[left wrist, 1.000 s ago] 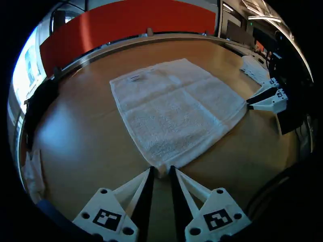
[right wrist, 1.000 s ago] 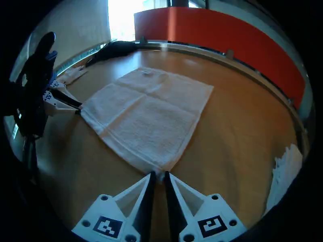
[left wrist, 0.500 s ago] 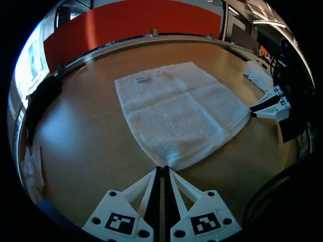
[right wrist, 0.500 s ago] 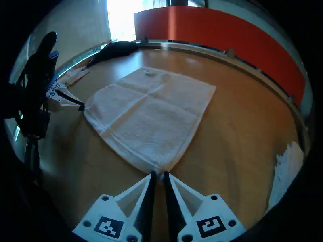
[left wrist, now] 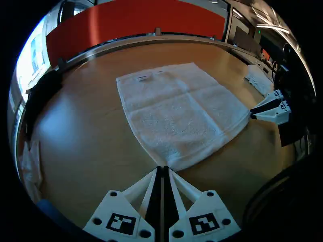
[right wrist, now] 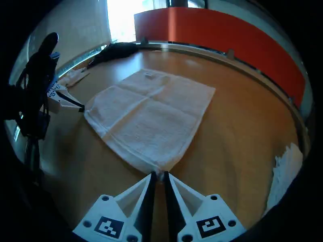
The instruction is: Fold towel
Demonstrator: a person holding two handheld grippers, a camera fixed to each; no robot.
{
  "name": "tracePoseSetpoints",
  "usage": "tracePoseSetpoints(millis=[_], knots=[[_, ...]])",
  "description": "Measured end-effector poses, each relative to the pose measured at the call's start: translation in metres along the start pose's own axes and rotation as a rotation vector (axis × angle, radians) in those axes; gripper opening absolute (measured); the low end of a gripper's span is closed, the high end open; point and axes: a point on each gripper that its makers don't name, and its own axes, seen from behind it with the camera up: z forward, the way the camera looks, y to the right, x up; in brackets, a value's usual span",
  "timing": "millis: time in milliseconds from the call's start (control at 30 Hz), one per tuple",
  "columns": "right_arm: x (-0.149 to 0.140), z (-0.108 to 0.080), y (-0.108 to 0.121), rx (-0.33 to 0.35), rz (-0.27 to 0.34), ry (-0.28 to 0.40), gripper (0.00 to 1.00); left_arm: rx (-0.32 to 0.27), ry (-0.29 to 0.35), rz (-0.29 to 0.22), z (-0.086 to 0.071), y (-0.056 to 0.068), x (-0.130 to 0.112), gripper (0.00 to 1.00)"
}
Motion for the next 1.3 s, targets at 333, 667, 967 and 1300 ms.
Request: tracePoseSetpoints(millis=[333, 667, 967, 1300], knots=[[0.017, -0.015, -0.004, 0.001, -0.004, 0.034, 0.15, -0.009, 0.012, -0.067, -0.016, 0.002, 0.008, 0.04], [0.044, -0.043, -0.013, 0.014, 0.002, 0.072, 0.15, -0.024, 0.031, -0.089, -0.044, 0.005, 0.023, 0.04], [0.062, -0.075, -0.021, 0.027, -0.016, 0.081, 0.15, -0.049, 0.046, -0.124, -0.073, 0.015, 0.033, 0.04], [0.067, -0.099, -0.027, 0.034, -0.011, 0.083, 0.15, -0.066, 0.045, -0.141, -0.094, 0.026, 0.034, 0.04]])
